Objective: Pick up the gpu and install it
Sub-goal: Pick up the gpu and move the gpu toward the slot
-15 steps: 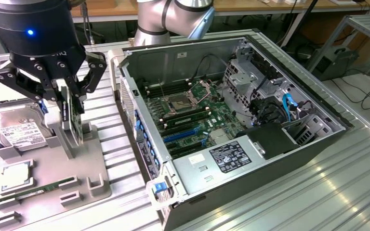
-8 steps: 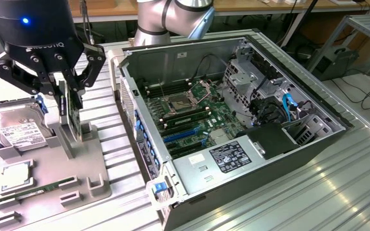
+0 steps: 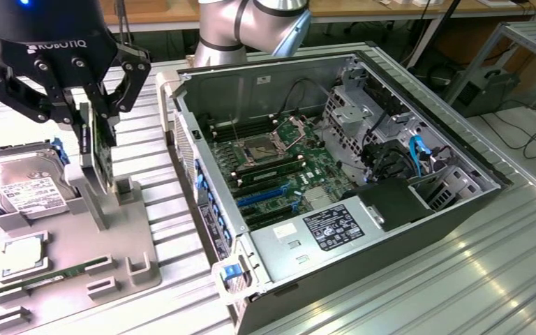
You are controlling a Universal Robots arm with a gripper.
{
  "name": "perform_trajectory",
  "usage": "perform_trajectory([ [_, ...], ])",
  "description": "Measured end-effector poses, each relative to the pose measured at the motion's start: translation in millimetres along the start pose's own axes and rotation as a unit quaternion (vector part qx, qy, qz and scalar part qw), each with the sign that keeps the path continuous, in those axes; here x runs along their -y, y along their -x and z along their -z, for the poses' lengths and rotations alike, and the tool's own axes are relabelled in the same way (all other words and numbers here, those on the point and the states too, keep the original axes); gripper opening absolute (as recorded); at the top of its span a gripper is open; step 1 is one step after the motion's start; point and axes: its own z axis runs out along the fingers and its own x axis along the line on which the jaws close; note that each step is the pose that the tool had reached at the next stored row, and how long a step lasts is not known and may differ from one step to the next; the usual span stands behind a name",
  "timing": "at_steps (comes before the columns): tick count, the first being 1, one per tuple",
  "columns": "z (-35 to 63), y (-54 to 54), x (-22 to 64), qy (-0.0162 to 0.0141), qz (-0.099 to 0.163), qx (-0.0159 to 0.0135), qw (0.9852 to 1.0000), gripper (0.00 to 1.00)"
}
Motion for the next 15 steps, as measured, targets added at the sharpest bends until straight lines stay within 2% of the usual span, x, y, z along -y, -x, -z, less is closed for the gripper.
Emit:
perform_trajectory([
  [11,13.5,0.5,0.4,0.0,0.0,0.0,1.0,0.29],
  [15,25.6,1.0,0.9,0.0,0.0,0.0,1.0,0.29],
])
